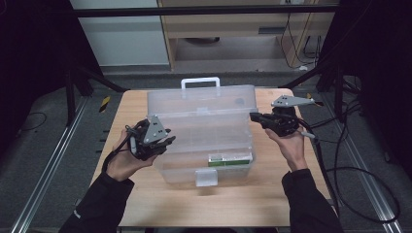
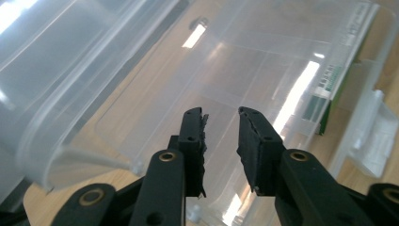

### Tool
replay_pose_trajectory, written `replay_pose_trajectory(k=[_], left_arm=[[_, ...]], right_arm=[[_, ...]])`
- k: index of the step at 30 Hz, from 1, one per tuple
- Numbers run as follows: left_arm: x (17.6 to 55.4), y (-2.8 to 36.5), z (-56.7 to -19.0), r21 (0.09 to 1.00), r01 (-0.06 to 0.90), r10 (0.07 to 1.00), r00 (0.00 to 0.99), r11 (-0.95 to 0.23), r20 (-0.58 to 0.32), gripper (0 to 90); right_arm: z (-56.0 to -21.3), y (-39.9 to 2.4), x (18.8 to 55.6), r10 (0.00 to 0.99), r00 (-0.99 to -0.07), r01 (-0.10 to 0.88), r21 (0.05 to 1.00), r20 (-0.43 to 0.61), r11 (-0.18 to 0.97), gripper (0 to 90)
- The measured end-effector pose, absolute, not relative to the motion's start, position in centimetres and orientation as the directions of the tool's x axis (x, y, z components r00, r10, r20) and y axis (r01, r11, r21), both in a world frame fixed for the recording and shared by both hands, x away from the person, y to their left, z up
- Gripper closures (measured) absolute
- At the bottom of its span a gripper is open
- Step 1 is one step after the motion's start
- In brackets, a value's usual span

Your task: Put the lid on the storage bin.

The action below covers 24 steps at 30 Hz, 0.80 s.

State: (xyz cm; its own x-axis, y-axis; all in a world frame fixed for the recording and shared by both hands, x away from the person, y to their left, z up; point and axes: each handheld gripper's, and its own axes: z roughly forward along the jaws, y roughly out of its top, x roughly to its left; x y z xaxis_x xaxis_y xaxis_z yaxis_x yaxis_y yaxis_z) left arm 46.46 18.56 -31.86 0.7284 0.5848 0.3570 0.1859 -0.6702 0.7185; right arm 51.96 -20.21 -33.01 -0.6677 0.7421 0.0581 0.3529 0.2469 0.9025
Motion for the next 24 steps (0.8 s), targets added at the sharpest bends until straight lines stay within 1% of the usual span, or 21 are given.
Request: replay_pose_trajectory(k=[11, 18, 24], left_arm=[[46.4, 20.0, -33.4, 0.805, 0.235, 0.717, 0.628, -0.545, 0.302, 81.3], [46.5, 20.7, -34.3, 0.832, 0.264, 0.770, 0.578, -0.488, 0.269, 86.4], [46.7, 21.2, -34.6, 0.847, 0.289, 0.806, 0.541, -0.446, 0.240, 88.8]], right_arm=[[-33.1, -20.2, 51.8, 0.742, -0.669, 0.353, 0.901, 0.055, 0.251, 90.0], [-33.3, -20.3, 51.6, 0.738, -0.672, 0.353, 0.901, 0.057, 0.251, 90.0], [-33.5, -20.3, 51.3, 0.736, -0.675, 0.355, 0.899, 0.057, 0.256, 90.0]])
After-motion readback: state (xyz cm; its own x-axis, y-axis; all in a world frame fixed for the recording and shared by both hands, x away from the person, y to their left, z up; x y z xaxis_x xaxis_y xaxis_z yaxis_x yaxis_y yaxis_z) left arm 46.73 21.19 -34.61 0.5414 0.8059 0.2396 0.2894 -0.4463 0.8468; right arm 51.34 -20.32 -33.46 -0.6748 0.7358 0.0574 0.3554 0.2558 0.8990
